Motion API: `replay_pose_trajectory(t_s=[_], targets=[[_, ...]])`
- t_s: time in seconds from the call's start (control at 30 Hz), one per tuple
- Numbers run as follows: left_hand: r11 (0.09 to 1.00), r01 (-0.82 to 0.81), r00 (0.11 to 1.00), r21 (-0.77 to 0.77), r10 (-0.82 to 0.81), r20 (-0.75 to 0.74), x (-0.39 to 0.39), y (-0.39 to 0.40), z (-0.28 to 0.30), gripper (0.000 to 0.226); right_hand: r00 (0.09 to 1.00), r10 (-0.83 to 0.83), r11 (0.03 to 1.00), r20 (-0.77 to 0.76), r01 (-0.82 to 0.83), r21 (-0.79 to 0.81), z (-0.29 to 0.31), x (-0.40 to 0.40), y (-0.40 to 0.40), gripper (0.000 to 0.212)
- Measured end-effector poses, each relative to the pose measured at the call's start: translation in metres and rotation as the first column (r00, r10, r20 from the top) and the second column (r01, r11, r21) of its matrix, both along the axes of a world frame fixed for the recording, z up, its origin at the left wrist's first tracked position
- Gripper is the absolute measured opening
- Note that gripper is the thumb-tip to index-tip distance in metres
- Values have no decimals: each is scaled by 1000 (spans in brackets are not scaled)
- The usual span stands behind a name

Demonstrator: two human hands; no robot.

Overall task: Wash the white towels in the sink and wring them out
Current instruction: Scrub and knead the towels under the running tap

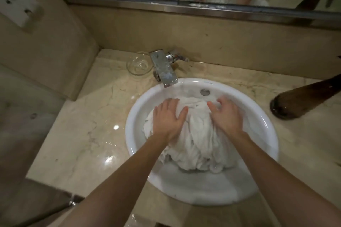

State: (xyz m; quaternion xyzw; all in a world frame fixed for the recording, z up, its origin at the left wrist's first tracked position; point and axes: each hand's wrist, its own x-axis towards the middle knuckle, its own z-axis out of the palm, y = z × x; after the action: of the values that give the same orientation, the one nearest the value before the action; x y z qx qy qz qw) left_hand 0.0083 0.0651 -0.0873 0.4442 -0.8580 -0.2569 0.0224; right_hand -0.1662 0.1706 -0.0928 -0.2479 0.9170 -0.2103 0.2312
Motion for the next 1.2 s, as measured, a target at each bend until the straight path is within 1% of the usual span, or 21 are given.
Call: replay_pose_trajectory(t_s=[0.03,0.1,0.13,0.2,0.27,0.37,0.47,0.53,0.57,0.63,0.7,0.77,0.9,1.0,1.1,1.2], targets=[[997,55,996,56,-58,68,-1,7,-1,72,999,13,1000,29,-13,20,6,9,5,62],[986,134,970,103,-152,191,-2,10,-5,70,992,104,990,69,-110,93,10,31,14,67],[982,145,964,119,-167,208,-2,8,-7,67,985,155,977,76,-164,133,8,39,19,66],[980,142,965,136,-168,203,-2,1,-10,63,978,206,962,31,-209,179,1,49,26,62],[983,122,967,136,-148,207,-3,-6,-15,60,976,214,958,-32,-204,202,-7,54,24,61],[995,70,979,75,-83,184,-5,-7,-22,60,970,226,952,-93,-199,234,-15,60,17,62],[998,47,980,41,-54,191,-7,-6,-24,62,966,215,964,-146,-185,193,-22,63,15,66],[999,42,979,21,-45,199,-7,-7,-23,66,956,209,970,-207,-176,168,-26,61,14,67],[999,43,979,19,-46,199,-6,-7,-23,68,954,211,970,-214,-176,171,-28,59,13,69],[998,50,980,37,-56,193,-3,-5,-23,72,962,224,960,-155,-190,208,-30,52,10,69],[996,62,980,71,-74,185,-2,-6,-22,75,967,223,956,-122,-193,221,-34,46,9,64],[992,67,980,110,-86,181,-3,-8,-21,75,972,205,964,-118,-179,196,-36,43,8,60],[983,91,955,160,-131,265,-13,-16,-20,79,976,177,970,-122,-152,192,-39,42,5,60],[987,105,932,122,-141,334,-24,-19,-20,78,976,150,980,-158,-125,158,-41,38,5,62],[991,107,926,79,-128,354,-35,-18,-20,73,971,151,980,-187,-121,159,-46,34,3,60],[996,92,921,19,-92,377,-43,-19,-25,69,955,152,978,-253,-108,180,-54,27,-2,59]])
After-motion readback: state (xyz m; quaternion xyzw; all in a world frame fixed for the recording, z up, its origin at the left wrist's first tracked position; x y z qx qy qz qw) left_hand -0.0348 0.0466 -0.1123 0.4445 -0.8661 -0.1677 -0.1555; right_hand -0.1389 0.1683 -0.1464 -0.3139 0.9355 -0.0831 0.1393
